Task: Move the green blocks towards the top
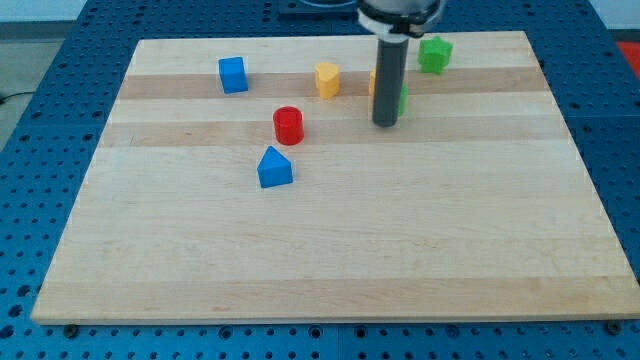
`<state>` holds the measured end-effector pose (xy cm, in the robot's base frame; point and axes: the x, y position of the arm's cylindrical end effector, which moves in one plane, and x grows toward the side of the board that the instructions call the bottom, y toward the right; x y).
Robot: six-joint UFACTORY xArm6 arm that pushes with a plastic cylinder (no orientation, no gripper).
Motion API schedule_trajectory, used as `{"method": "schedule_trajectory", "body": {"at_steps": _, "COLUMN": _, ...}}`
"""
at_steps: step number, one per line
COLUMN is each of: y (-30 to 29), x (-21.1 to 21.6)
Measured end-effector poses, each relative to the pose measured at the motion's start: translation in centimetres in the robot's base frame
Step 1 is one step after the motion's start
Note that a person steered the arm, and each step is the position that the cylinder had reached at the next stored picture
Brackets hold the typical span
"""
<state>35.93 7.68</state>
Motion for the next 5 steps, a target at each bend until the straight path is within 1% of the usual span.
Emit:
{"method": "schedule_trajectory", "body": {"at_steps": 2, "y": 3.5, "x": -4.2}}
{"method": "schedule_trajectory", "body": {"at_steps": 3, "y": 4.2, "x": -4.8}}
{"method": "schedule_trajectory", "body": {"at_steps": 4, "y": 2.6, "x": -5.8}}
{"method": "schedule_trajectory", "body": {"at_steps": 5, "y": 2.4, "x": -7.1}}
